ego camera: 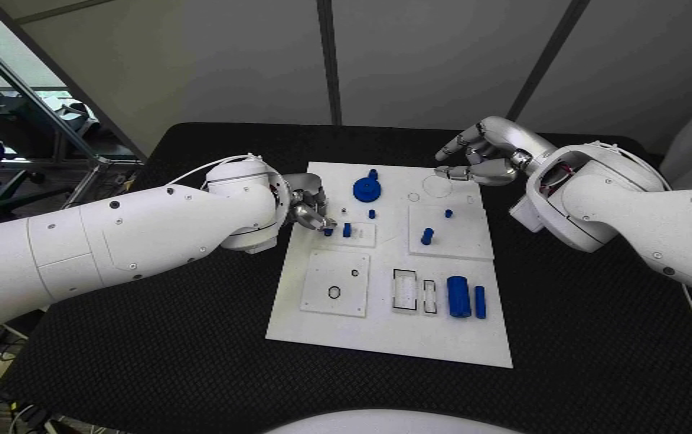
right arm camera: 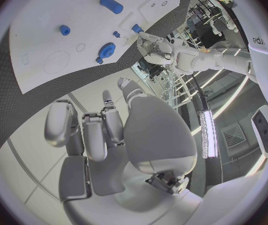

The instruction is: Assemble the parts on the task board

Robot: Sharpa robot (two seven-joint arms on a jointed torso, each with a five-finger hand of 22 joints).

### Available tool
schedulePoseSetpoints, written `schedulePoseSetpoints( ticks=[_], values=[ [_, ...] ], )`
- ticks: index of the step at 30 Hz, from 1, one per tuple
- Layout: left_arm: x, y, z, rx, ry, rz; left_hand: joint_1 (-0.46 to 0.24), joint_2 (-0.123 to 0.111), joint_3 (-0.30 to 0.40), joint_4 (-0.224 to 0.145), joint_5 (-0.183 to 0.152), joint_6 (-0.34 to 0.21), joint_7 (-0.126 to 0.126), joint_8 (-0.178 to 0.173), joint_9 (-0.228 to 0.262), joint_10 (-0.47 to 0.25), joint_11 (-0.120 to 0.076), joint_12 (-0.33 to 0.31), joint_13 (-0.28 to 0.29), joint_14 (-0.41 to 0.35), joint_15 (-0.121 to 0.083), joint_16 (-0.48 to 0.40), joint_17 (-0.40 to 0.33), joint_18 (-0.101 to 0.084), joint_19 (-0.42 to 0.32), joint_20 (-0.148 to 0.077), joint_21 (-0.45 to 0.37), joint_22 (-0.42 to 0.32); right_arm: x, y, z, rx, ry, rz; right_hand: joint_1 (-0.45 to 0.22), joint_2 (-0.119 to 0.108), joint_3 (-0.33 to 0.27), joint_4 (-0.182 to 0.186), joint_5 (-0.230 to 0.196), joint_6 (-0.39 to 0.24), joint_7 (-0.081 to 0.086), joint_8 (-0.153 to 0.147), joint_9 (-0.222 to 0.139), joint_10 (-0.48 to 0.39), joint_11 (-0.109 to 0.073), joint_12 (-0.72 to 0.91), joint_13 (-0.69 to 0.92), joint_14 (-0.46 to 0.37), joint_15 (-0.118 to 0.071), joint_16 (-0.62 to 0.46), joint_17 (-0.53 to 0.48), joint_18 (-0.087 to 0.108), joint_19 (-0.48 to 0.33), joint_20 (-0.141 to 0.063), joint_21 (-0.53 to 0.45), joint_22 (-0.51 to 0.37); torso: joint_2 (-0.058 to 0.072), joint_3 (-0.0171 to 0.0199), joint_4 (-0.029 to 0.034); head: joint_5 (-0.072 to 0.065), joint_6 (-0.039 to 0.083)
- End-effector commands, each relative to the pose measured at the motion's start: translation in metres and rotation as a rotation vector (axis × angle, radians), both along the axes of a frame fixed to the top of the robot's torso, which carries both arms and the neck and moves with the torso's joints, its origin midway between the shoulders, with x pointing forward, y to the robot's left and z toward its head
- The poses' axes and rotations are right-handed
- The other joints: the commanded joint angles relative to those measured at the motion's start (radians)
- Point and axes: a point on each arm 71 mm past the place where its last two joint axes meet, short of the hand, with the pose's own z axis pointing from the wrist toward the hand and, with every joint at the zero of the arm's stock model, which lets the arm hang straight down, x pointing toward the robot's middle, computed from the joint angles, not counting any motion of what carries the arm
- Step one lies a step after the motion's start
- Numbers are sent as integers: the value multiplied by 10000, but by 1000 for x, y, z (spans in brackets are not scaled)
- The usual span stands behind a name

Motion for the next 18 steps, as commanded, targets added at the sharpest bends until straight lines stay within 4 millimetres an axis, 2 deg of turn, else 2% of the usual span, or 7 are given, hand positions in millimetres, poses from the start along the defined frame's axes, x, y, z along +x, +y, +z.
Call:
schedulePoseSetpoints(
  ticks=[1, 18],
  values=[
    [0, 0, -1, 358, 74, -83, 6, -124, 1205, -1108, 44, -13, -69, 70, 13, 80, -22, -50, -11, 810, -88, 42, 1769, -41, 96, -19, 49, 1421, 0, 1, 2, 8, -76, 102, -28, -2, 33, 40, 60, 68, -19, 39, -11, -53, 18, -56, 354, 789, -68, -59, 1508, 172, -61, -9, -47, -11, 2, 2, -2, 17, -6],
    [1, 0, 0, 463, 7, 83, -23, -210, 1356, -1156, 79, 21, -73, 101, 29, 113, -29, -45, -10, 811, -97, 45, 1774, -61, 152, -28, 115, 1488, 0, 0, 2, 10, -82, 99, -30, -12, 44, 52, 103, 68, -20, 38, -14, -51, 19, -53, 356, 790, -69, -59, 1511, 171, -58, -11, -50, -11, -4, 2, 5, -3, -35]
  ],
)
